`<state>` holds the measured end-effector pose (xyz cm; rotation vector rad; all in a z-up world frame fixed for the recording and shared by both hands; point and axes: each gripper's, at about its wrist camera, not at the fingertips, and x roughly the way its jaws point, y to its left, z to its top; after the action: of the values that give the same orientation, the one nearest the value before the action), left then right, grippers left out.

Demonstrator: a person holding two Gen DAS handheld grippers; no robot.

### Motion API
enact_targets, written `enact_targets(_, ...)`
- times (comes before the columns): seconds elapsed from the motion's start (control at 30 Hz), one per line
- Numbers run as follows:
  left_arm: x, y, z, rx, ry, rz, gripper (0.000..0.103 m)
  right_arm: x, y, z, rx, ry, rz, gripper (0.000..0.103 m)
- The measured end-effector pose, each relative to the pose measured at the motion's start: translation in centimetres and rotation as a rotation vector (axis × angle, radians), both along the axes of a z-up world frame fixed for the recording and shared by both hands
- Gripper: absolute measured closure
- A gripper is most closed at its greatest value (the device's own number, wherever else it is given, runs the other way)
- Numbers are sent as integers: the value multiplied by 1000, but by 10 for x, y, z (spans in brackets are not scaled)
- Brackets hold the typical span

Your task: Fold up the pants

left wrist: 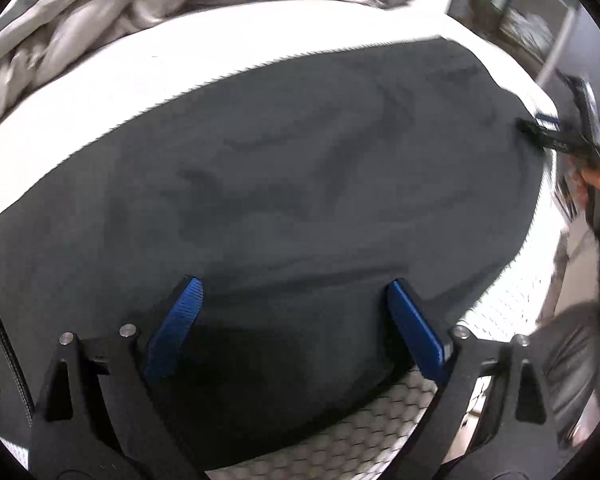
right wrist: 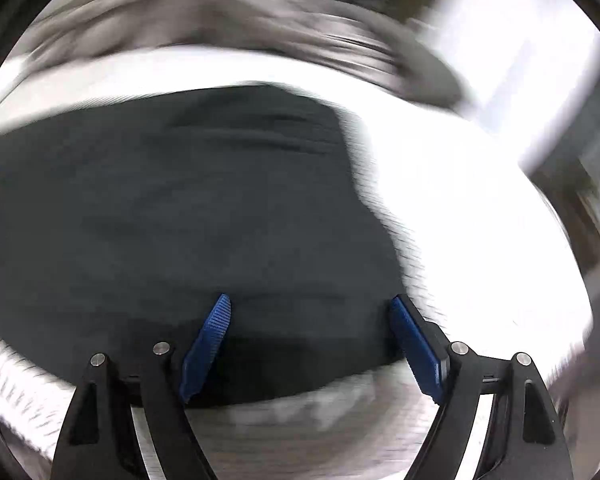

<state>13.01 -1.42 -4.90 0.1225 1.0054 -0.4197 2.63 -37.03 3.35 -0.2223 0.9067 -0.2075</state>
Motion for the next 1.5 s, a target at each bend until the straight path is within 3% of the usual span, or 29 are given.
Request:
enact_targets(0.07,8,9,11,-5,-55,66,11,2,-10,12,62,-39,-42,22)
enact_targets(0.13,25,17,20,-63,-82,158,11,5,9,21,22,-81,-38,25)
enact_targets(0.23,59,7,16,-94,-54,224,11,40,60,25,77,-96,110,25)
enact_targets(0.33,86,-16,-3,-8,-22,210,11,64,132,3,53,2,271,26)
enact_targets(0.37,91,-21,-12,56,3,202,11,71,153,-4,21,23,331,26)
enact_targets(0.43,93,-25,-18,85,-13,174,11,75,181,-18,-81,53,423,26)
enact_targets(0.5,91,-14,-19,97,-11,179,10,75,160,-22,-56,63,411,26)
enact_targets(0.53,90,-3,-20,103,-9,201,9,78,142,-22,-27,64,352,25)
enact_targets(0.63,83,29,-20,93,4,261,9,73,60,-20,-109,25,33,25)
enact_targets(0.67,81,36,-20,100,8,282,9,73,34,-19,-95,16,-62,24)
enact_targets(0.73,81,44,-16,84,16,314,9,69,12,-11,63,-14,-97,24)
enact_targets(0.77,81,46,-14,70,15,330,10,68,17,-6,50,-33,-109,26)
enact_targets(0.87,81,45,-3,28,-35,360,10,74,67,11,-34,-89,-22,26)
enact_targets(1.0,73,42,-3,54,-45,335,10,105,131,16,39,-55,156,26)
enact_targets(1.1,62,53,-17,97,-20,312,10,97,192,0,132,11,359,26)
enact_targets(1.17,46,67,-21,89,-18,257,10,91,216,-20,96,77,449,26)
enact_targets(1.2,31,79,-24,100,-17,238,9,84,224,-34,25,114,474,26)
enact_targets(1.27,16,103,-24,113,-23,225,9,77,216,-43,-36,122,459,22)
enact_targets(1.4,-21,159,-17,98,-30,310,12,84,172,-38,18,108,306,21)
enact_targets(1.5,-39,209,9,-68,-108,382,22,80,165,-28,60,102,270,21)
